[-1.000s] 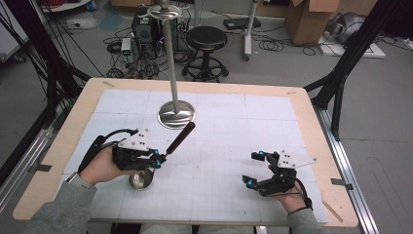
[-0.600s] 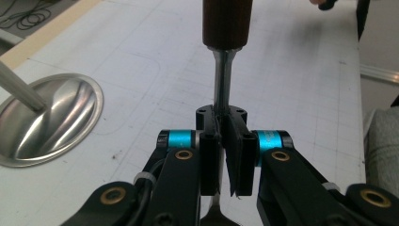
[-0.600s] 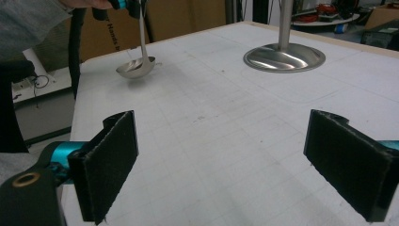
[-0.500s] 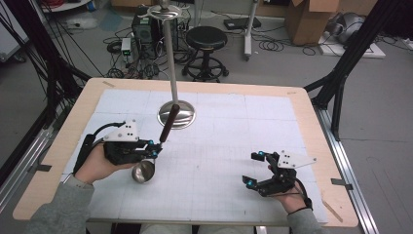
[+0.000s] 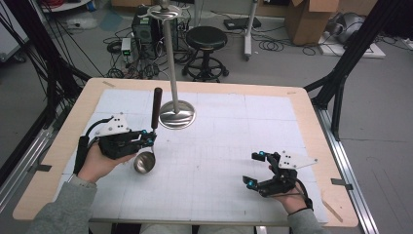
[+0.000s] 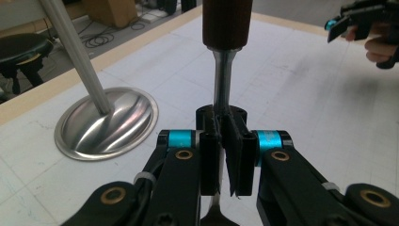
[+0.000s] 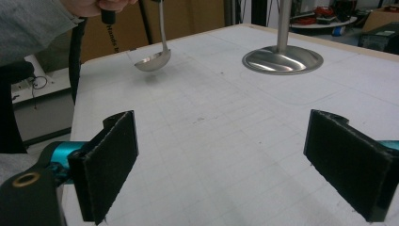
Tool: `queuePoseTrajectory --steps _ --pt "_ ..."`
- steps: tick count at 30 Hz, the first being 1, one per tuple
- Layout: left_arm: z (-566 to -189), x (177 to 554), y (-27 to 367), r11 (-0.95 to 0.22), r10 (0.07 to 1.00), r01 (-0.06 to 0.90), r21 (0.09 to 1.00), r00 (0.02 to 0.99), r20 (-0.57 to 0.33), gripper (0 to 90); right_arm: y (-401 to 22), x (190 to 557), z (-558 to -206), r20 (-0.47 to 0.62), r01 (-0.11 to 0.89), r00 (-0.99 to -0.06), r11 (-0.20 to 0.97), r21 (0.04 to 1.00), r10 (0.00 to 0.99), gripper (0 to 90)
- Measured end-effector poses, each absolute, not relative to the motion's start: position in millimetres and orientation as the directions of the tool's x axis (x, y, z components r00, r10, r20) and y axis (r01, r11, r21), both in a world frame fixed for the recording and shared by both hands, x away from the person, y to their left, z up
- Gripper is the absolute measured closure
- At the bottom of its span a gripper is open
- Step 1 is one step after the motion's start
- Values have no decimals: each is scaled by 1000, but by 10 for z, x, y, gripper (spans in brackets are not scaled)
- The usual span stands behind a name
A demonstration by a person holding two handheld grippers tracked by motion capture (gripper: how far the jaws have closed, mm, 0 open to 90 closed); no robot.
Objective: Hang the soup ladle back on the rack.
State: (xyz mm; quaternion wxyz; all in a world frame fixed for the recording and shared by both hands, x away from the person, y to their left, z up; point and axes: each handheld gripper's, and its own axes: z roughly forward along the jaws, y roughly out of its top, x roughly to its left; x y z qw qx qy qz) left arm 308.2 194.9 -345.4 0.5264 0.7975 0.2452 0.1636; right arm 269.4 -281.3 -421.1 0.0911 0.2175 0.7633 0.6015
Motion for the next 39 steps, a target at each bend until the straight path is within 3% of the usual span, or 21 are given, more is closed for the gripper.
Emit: queuePoseTrajectory --steps 16,24,31,39 --pt "-3352 3132 2134 -234 702 198 952 712 25 843 -2821 2694 -4215 122 223 -886 180 958 448 95" --pt "-3241 3218 2157 -192 722 221 956 692 -15 843 -2824 2694 -4214 122 222 -886 178 959 448 95" --pt "-3150 3319 2158 -237 737 223 946 676 26 843 -2824 2692 -4213 124 223 -886 176 959 447 95" --pt "-3032 3458 2197 -220 734 247 944 679 -7 843 -2824 2692 -4213 126 225 -886 176 958 446 95"
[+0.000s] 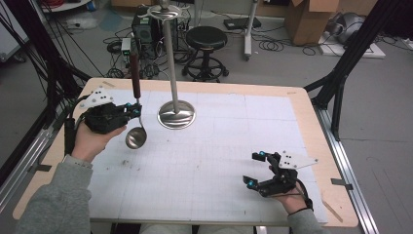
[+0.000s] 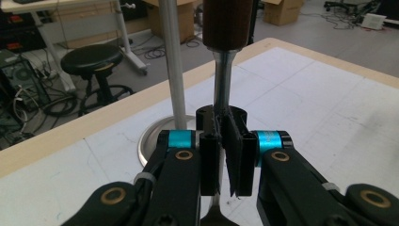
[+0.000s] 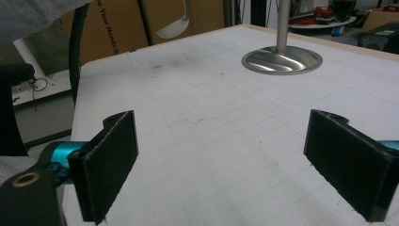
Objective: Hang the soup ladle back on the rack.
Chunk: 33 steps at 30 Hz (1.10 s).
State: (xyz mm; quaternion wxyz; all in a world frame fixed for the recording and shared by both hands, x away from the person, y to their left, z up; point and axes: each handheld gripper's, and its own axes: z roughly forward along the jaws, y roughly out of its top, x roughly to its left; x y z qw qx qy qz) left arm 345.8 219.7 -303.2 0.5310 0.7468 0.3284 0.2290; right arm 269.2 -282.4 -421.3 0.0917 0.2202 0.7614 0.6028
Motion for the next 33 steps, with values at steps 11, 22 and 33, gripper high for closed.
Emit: queuePoseTrajectory --steps 11,22,33 --pt "-2876 3650 2228 -194 730 242 951 683 -25 843 -2818 2707 -4219 125 222 -889 176 959 441 95" --pt "-2832 3806 2226 -217 715 237 947 699 -11 843 -2812 2707 -4227 126 227 -891 186 956 437 95" --pt "-2739 3978 2275 -227 706 212 951 708 11 843 -2814 2706 -4235 126 228 -890 188 955 439 95"
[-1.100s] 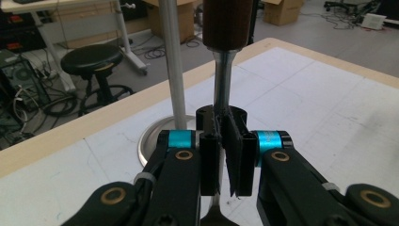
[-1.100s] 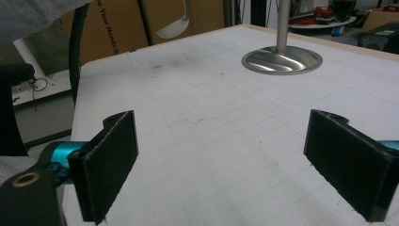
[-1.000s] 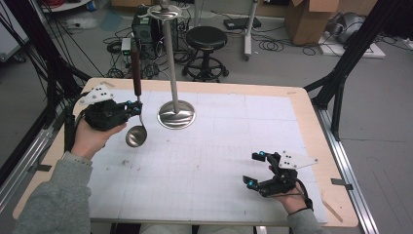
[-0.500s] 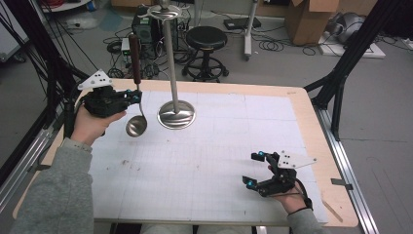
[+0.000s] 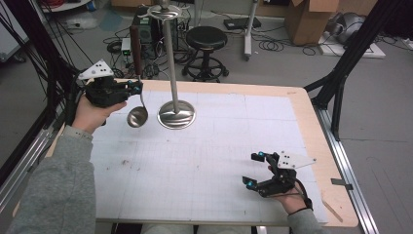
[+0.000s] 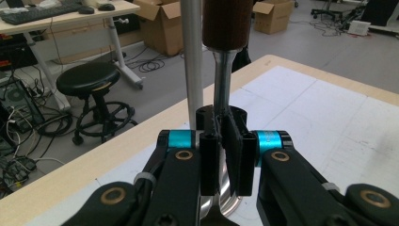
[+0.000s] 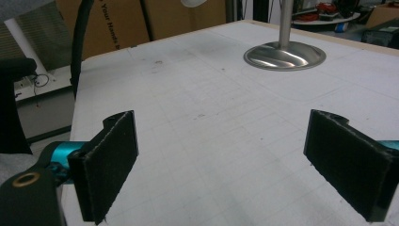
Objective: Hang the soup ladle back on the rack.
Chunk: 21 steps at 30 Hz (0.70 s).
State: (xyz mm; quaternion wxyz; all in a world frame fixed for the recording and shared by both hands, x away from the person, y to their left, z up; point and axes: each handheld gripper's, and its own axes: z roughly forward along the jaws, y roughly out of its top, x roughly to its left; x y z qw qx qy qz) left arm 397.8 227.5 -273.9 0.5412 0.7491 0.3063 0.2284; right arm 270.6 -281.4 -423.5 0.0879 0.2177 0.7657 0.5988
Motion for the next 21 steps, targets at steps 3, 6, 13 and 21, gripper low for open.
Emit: queuePoseTrajectory --steps 3,6,13,21 --pt "-2710 4001 2312 -237 696 201 950 718 22 843 -2825 2713 -4237 128 227 -887 179 957 445 95" --pt "-2666 4027 2375 -214 685 191 958 729 8 843 -2832 2708 -4239 128 229 -887 181 957 444 95" --pt "-2617 4132 2419 -190 690 203 961 724 -16 843 -2840 2695 -4223 119 215 -887 172 961 446 95" --pt "-2622 4248 2324 -208 697 226 952 717 -18 843 -2845 2694 -4220 116 213 -887 173 962 447 95"
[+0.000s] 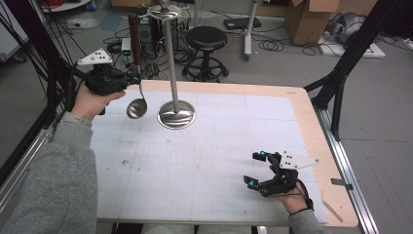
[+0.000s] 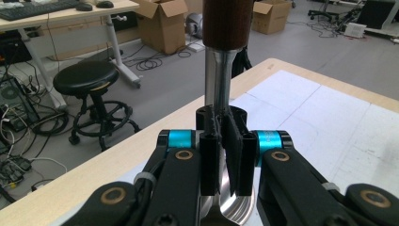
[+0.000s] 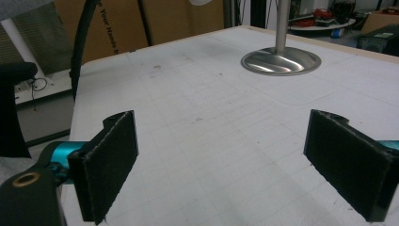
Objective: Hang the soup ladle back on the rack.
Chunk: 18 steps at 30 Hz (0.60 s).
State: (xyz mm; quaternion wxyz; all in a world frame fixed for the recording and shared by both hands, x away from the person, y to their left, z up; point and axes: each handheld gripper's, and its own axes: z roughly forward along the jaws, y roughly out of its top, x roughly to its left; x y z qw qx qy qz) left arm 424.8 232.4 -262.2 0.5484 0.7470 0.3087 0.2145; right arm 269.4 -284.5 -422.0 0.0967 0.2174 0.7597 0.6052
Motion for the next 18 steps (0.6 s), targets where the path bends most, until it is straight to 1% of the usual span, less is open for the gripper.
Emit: queuePoseTrajectory --steps 3,8,18 --pt "-2585 4278 2313 -179 692 222 958 721 -38 843 -2856 2694 -4214 116 210 -885 165 964 451 95" --pt "-2544 4345 2303 -205 701 236 950 712 -25 843 -2860 2703 -4218 117 211 -885 165 963 451 95" --pt "-2555 4431 2316 -188 692 260 947 719 -60 843 -2861 2705 -4221 119 216 -885 170 962 450 95"
